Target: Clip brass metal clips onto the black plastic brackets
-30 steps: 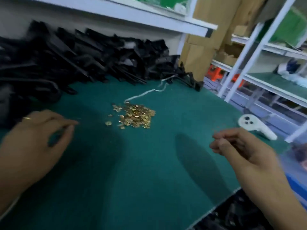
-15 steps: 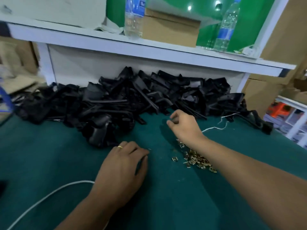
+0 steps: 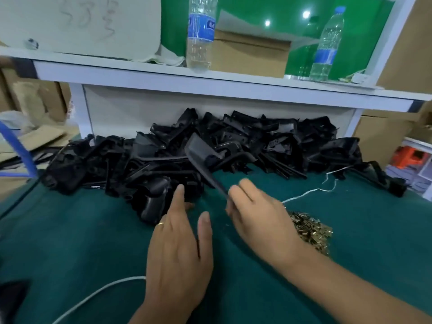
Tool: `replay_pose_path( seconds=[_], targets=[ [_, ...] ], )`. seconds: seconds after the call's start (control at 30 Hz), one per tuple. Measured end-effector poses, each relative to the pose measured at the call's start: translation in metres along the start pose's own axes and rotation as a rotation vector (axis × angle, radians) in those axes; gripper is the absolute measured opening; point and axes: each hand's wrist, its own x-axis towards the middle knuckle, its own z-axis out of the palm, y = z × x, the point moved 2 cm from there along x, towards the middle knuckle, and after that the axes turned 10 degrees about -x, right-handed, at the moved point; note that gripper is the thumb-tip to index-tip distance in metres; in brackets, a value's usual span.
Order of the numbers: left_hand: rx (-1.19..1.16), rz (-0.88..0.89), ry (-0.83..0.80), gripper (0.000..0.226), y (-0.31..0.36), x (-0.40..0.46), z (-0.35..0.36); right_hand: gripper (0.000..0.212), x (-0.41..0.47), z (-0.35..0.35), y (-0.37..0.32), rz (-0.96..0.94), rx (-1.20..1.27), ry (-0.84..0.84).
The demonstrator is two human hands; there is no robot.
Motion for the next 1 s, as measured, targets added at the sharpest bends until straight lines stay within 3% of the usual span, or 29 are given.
replay_pose_path(
  seconds=[0.13, 0.23, 0.33, 0.47, 0.57, 0.67, 0.8, 0.93, 1.0],
  targets=[
    [-0.117, -0.038, -0.033, 0.092, 0.001, -0.004, 0.000, 0.019, -0.061, -0.017, -0.012, -0.322, 0.074, 0.014],
    [-0.213, -0.047, -0.063, 0.097, -0.001, -0.004, 0.003, 0.018, -0.069, -0.015, -0.007, -0.422, 0.208, -0.134],
    [-0.288, -0.017, 0.003, 0.095, -0.009, -0.002, 0.003, 0.025, -0.066, -0.009, 0.012, -0.187, 0.358, -0.167],
    [-0.378, -0.040, -0.016, 0.092, -0.007, -0.003, 0.004, 0.012, -0.064, 0.004, 0.065, 0.123, 0.261, -0.168],
    [-0.313, 0.022, -0.003, 0.078, 0.001, 0.000, 0.002, 0.011, -0.069, 0.017, 0.089, 0.141, 0.313, -0.347],
    [-0.032, 0.098, -0.030, 0.072, 0.001, 0.002, 0.000, 0.006, -0.070, 0.022, 0.094, 0.083, 0.365, -0.485],
    [0.302, 0.083, -0.286, 0.068, -0.004, 0.000, 0.011, 0.010, -0.067, 0.020, 0.097, 0.053, 0.356, -0.519],
    [0.380, 0.098, -0.305, 0.067, -0.007, 0.002, 0.014, 0.014, -0.074, 0.019, 0.093, 0.132, 0.494, -0.505],
    [0.366, 0.091, -0.321, 0.067, -0.010, 0.001, 0.014, 0.014, -0.074, 0.020, 0.088, 0.298, 0.753, -0.473]
  ],
)
